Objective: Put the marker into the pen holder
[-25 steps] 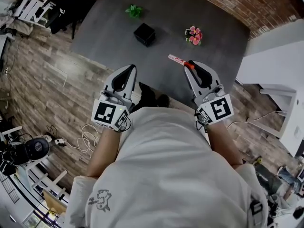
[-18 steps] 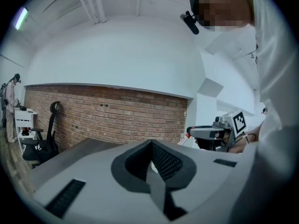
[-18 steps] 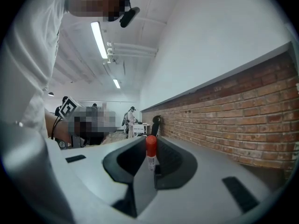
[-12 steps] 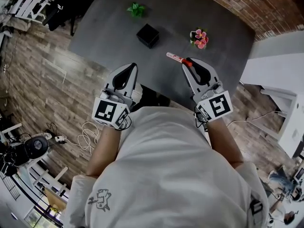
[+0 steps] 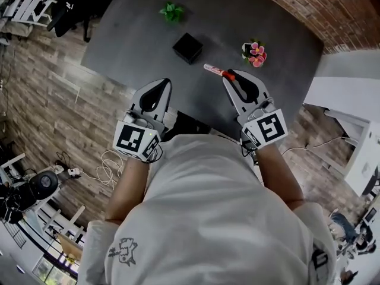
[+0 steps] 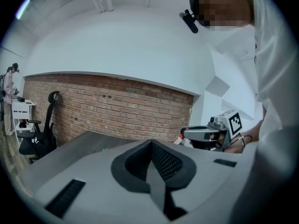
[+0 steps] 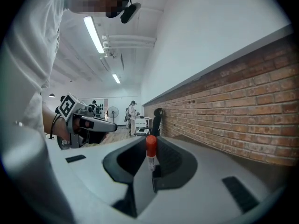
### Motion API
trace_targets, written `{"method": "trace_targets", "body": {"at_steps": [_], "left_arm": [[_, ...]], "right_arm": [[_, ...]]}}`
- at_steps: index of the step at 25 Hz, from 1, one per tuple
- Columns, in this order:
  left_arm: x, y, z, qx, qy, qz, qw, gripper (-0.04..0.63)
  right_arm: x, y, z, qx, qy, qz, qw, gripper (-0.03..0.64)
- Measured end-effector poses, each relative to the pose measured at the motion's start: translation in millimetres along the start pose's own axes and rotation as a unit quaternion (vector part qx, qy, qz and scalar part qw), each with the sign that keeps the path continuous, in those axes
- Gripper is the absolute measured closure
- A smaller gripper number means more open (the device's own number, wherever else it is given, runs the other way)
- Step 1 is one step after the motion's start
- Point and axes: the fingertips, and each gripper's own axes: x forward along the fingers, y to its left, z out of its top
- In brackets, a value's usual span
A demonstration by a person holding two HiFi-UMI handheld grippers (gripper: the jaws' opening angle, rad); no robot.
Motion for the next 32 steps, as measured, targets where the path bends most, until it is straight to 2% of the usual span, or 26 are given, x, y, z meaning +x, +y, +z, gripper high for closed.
{"method": "trace_targets", "body": {"at_steps": [32], "left_arm": [[49.9, 88.3, -37.6, -0.029, 0.064, -0.025, 0.9973, 0.584]], "right_arm": [[117.8, -29.3, -104.9, 0.034, 0.096, 0.007, 0.995, 0.544]]}}
